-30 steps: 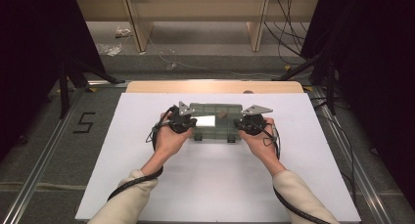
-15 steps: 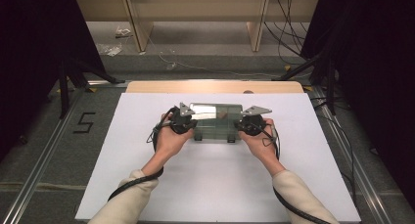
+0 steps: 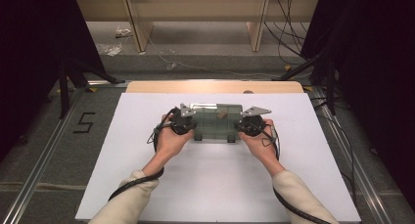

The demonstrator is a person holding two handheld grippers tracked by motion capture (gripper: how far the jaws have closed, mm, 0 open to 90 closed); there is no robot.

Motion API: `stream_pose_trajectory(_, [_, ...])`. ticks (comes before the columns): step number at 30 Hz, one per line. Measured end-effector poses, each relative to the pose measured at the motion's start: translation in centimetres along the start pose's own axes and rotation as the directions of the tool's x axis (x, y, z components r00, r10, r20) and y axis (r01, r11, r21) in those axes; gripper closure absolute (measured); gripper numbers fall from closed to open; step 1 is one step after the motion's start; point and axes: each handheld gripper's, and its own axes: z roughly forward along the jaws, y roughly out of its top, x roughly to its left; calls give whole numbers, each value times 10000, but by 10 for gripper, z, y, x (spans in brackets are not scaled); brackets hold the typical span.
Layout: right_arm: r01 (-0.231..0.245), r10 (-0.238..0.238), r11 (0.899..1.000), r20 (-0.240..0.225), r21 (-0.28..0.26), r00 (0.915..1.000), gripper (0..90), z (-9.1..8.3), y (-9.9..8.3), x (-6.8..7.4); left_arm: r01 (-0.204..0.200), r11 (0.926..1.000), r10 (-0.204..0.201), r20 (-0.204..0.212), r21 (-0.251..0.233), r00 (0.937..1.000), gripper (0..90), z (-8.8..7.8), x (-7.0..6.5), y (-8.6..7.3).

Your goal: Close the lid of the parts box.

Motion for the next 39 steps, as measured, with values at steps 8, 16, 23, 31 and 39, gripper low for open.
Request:
stream_pose_trajectory(8, [-4, 4, 10000, 6, 51, 10000, 900, 1, -1, 0, 10, 10000, -10, -11, 19, 10000, 895, 1, 0, -1])
stream_pose_trajectory(16, [19, -19, 10000, 0, 50, 10000, 900, 1, -1, 0, 12, 10000, -12, 14, -10, 10000, 895, 2, 1, -2])
stream_pose_trajectory(23, [-59, 59, 10000, -147, -17, 9999, 900, 2, -2, -3, 21, 10000, -21, 24, -40, 10000, 896, 3, 2, -3])
stream_pose_trajectory(31, [104, -105, 9999, -97, -97, 9999, 900, 2, -4, -2, 55, 9999, -55, 47, -151, 10000, 897, 3, 2, -5])
stream_pose_trajectory(39, [141, -142, 9999, -104, -99, 9998, 900, 7, -8, 0, 200, 9998, -200, 206, -9, 9996, 898, 6, 3, -8])
